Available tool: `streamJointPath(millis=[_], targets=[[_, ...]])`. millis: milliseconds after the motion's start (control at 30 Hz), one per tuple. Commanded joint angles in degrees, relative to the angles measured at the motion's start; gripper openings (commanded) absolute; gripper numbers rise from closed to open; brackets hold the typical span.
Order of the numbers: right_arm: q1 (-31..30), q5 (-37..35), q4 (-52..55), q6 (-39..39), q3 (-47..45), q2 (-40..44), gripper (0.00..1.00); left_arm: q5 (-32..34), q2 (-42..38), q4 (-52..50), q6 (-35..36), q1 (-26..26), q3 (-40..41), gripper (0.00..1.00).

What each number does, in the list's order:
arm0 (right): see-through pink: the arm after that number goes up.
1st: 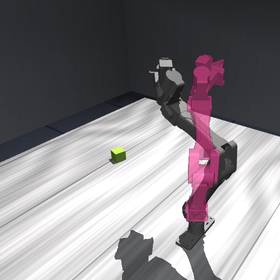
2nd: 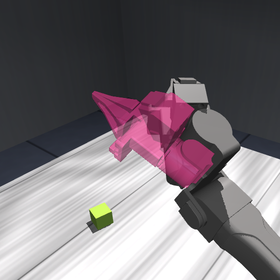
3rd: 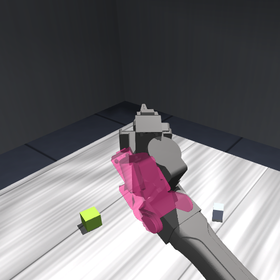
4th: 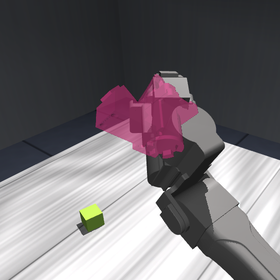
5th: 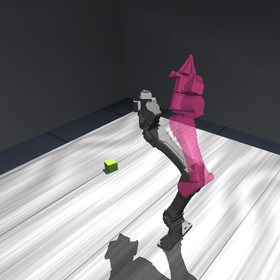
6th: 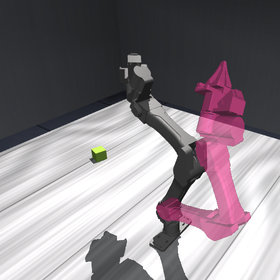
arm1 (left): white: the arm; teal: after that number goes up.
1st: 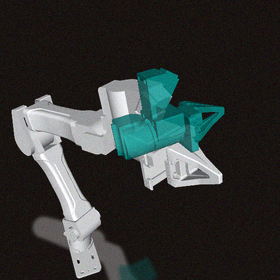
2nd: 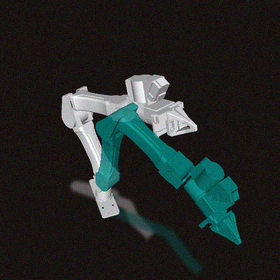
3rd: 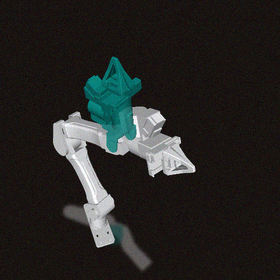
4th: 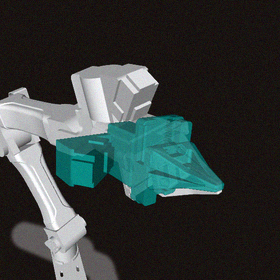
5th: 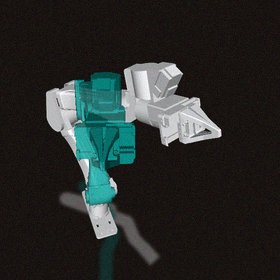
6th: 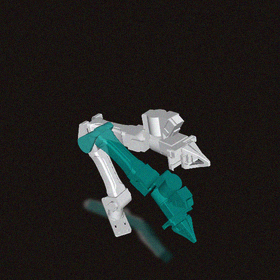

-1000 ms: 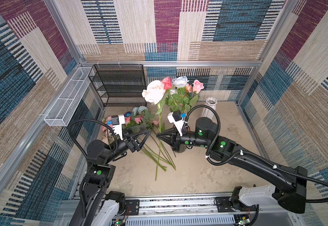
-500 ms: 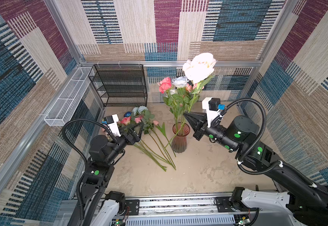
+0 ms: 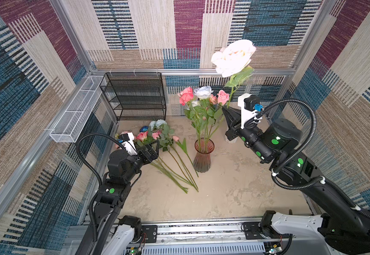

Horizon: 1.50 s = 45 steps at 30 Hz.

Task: Arrange flowers in a vase
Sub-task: Place the flower in the vase.

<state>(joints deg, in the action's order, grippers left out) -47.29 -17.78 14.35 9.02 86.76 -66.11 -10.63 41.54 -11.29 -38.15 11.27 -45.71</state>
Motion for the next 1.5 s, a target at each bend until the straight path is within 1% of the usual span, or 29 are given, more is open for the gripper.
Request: streamJointPath(millis=[0, 67, 167, 433, 500, 567, 633, 700, 733, 800, 867, 967, 1067, 1267, 1333, 1400, 1467], targets=[[4.1, 6.4, -0.6, -2.3, -2.3, -1.7, 0.00, 0.6, 0.1, 0.1, 1.4, -0.1, 0.3, 0.99], [6.1, 10.1, -2.4, -4.2, -5.6, -2.6, 0.00, 0.4, 0.2, 0.1, 1.5, 0.0, 0.6, 0.99], [7.0, 13.3, -4.8, -6.7, -9.5, -3.9, 0.00, 0.5, 0.2, -0.2, 1.6, -0.1, 1.0, 0.99], [7.1, 17.8, -7.6, -12.5, -17.4, -6.1, 0.00, 2.2, 0.6, -2.1, 0.9, -0.1, 1.7, 0.99], [7.1, 18.6, -7.4, -13.8, -19.0, -6.7, 0.08, 2.7, 1.3, -2.6, 0.3, -0.1, 1.9, 0.99], [7.1, 19.0, -7.1, -15.1, -20.1, -7.0, 0.21, 2.9, 2.1, -3.0, -0.2, -0.1, 2.0, 0.98], [7.2, 19.3, -6.5, -15.9, -20.8, -7.0, 0.37, 3.1, 3.1, -3.4, -0.7, -0.1, 2.0, 0.96], [7.1, 19.6, -6.4, -16.4, -21.2, -6.3, 0.52, 3.1, 4.0, -3.7, -0.9, -0.2, 1.9, 0.94], [7.1, 19.7, -6.4, -16.6, -21.6, -5.6, 0.57, 3.1, 4.5, -4.0, -1.2, -0.1, 1.8, 0.93], [7.1, 20.1, -6.7, -17.1, -22.2, -3.9, 0.64, 3.0, 5.1, -3.9, -1.3, -0.1, 1.7, 0.92], [7.1, 20.7, -6.7, -17.7, -22.8, -2.2, 0.68, 3.6, 5.9, -4.1, -1.7, -0.1, 1.6, 0.91], [7.1, 21.4, -6.9, -18.9, -24.0, 1.0, 0.72, 5.7, 7.8, -5.7, -2.4, -0.2, 1.2, 0.86], [7.1, 21.7, -7.1, -20.2, -25.2, 4.2, 0.72, 7.5, 11.2, -6.2, -2.5, -0.5, 0.6, 0.72], [7.1, 22.4, -7.7, -22.3, -27.6, 8.6, 0.68, 7.5, 24.3, -2.6, -3.5, -0.5, -0.4, 0.54], [7.1, 22.5, -7.8, -22.6, -28.3, 9.7, 0.67, 8.2, 28.5, -0.5, -4.0, -0.5, 0.1, 0.45], [7.1, 22.4, -7.6, -22.9, -28.7, 10.5, 0.65, 10.9, 31.5, -0.1, -4.9, -0.5, 0.8, 0.42], [7.1, 22.3, -7.3, -22.9, -29.0, 11.2, 0.65, 14.4, 33.6, -0.1, -5.5, -0.6, 1.8, 0.41]])
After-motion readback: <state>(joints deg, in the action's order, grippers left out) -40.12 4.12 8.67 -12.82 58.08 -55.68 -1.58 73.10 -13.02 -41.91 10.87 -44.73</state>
